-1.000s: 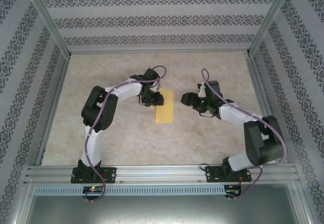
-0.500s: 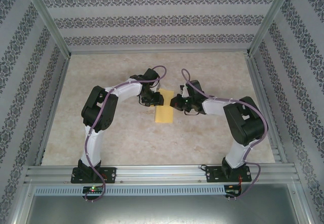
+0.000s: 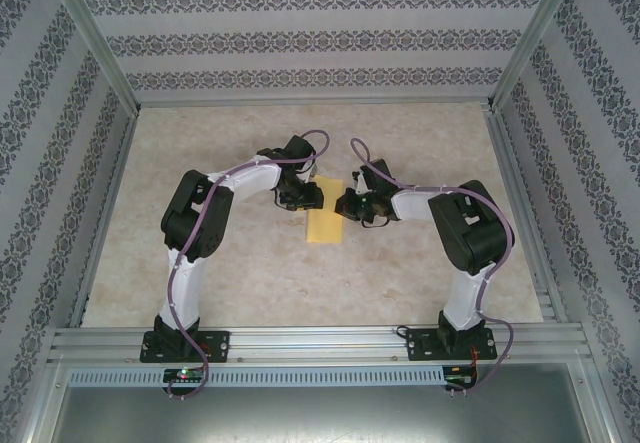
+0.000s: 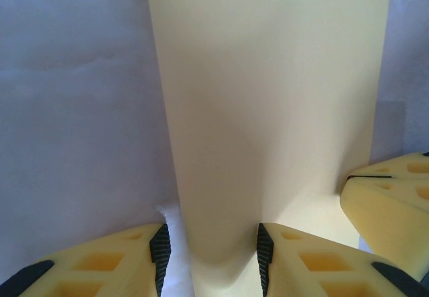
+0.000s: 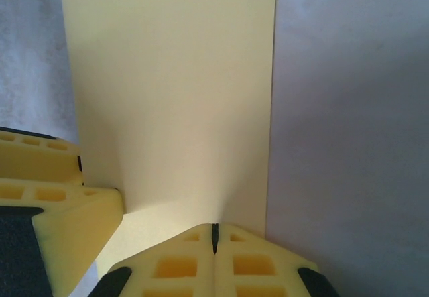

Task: Fold a paper plane with a square sheet of paper (fold left side to right side)
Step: Hold the square sheet of paper at the center of the table, then first fold the square sheet of paper in half at the center of the table.

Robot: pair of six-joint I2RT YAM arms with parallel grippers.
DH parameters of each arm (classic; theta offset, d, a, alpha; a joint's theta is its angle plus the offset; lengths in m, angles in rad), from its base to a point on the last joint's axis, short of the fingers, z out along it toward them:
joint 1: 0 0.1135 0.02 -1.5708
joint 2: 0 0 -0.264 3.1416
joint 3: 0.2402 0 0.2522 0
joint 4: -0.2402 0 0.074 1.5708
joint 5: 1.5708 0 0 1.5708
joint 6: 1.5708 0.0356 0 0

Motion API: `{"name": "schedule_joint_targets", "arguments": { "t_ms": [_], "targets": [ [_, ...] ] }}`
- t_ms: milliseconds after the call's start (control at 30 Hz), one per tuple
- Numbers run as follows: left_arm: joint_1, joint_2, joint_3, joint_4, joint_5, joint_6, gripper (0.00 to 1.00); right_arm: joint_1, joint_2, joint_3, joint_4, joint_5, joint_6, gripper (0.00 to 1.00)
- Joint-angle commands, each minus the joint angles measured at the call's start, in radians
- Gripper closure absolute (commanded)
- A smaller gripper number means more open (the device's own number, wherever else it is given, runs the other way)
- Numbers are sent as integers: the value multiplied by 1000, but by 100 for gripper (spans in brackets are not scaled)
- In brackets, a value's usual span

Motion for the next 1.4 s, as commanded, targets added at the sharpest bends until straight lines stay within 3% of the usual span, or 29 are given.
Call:
{"name": "schedule_joint_targets", "arguments": {
  "t_ms": [0, 667, 800, 1233, 1367],
  "targets": [
    [-37, 61, -10, 2, -2, 15, 57, 16, 24, 14, -61, 28, -31, 100],
    [-36, 61, -9, 2, -4, 14, 57, 16, -7, 28, -69, 11, -57, 100],
    [-37, 36, -15, 1, -20, 16, 53, 16, 21, 26, -85, 14, -60, 100],
    [-15, -229, -81, 26, -117, 19, 44, 17, 52, 52, -177, 53, -98, 100],
    [-15, -296, -149, 158, -19, -7, 46, 17, 55, 53, -178, 53, -97, 100]
  ]
}}
